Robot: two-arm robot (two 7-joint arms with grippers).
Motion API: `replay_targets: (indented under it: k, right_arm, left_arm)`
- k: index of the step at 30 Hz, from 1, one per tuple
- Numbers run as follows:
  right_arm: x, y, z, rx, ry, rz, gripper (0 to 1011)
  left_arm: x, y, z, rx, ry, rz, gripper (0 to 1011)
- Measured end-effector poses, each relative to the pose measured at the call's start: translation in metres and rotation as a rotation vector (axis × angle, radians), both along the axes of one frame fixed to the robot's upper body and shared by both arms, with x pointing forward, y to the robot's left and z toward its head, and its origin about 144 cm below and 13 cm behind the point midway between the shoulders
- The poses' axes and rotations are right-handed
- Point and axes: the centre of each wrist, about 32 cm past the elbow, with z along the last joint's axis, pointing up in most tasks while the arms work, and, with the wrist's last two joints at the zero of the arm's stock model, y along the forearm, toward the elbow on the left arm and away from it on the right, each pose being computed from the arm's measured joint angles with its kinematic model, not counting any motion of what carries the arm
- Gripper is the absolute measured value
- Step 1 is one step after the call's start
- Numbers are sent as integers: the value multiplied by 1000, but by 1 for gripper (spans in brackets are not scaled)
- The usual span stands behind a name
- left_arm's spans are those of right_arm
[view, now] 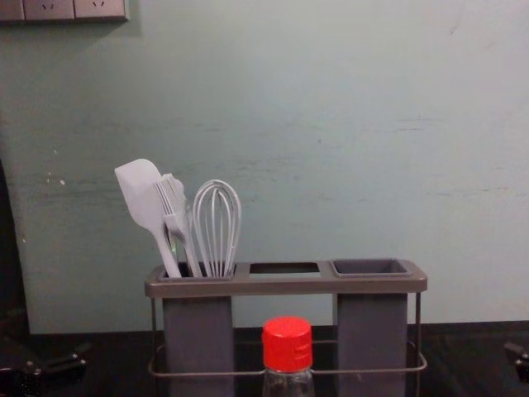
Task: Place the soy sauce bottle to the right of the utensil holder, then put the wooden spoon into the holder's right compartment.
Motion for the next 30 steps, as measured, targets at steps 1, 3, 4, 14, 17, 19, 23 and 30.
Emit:
replay_targets:
  k: [1,3,4,14,17,19,23,30]
  right_arm:
    - [0,0,0,0,0,0,1002]
    - [0,0,0,0,0,0,1002]
    - [0,0,0,0,0,0,1002]
    - [0,0,0,0,0,0,1002]
    - [0,0,0,0,0,0,1002]
    - [0,0,0,0,0,0,1002]
    - [0,0,0,0,0,0,1002]
    - [0,0,0,0,0,0,1002]
  left_arm:
    - [0,0,0,0,0,0,1005]
    - [0,0,0,0,0,0,1005]
    - [0,0,0,0,0,0,1005]
    - [0,0,0,0,0,0,1005]
    - [0,0,0,0,0,0,1005]
    - [0,0,0,0,0,0,1005]
    - [0,0,0,0,0,0,1005]
    - [0,0,0,0,0,0,1005]
